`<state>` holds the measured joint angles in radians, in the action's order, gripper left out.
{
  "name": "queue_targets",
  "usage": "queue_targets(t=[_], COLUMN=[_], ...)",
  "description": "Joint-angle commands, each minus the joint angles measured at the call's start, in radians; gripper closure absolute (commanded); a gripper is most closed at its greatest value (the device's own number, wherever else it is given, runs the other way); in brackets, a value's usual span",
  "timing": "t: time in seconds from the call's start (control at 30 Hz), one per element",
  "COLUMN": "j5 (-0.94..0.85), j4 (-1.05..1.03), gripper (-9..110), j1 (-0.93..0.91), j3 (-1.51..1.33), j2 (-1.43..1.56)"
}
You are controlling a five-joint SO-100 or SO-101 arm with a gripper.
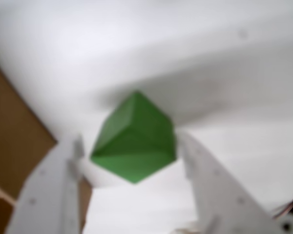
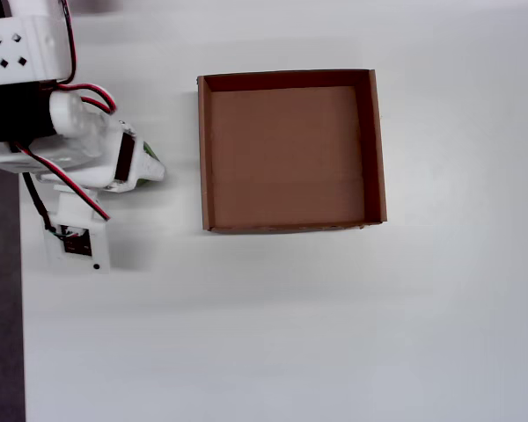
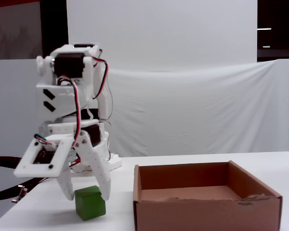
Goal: Grasp a green cube and put it in a box.
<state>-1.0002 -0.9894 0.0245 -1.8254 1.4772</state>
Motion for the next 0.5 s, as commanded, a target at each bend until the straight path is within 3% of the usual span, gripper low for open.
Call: queue_targets(t=[0.0, 0.47], j5=[0.003, -0.003], j4=[0.008, 0.029], gripper=[75, 75], j1=[-0.008, 0.002], j3=[0.006, -0.094], j2=[0.060, 0.120])
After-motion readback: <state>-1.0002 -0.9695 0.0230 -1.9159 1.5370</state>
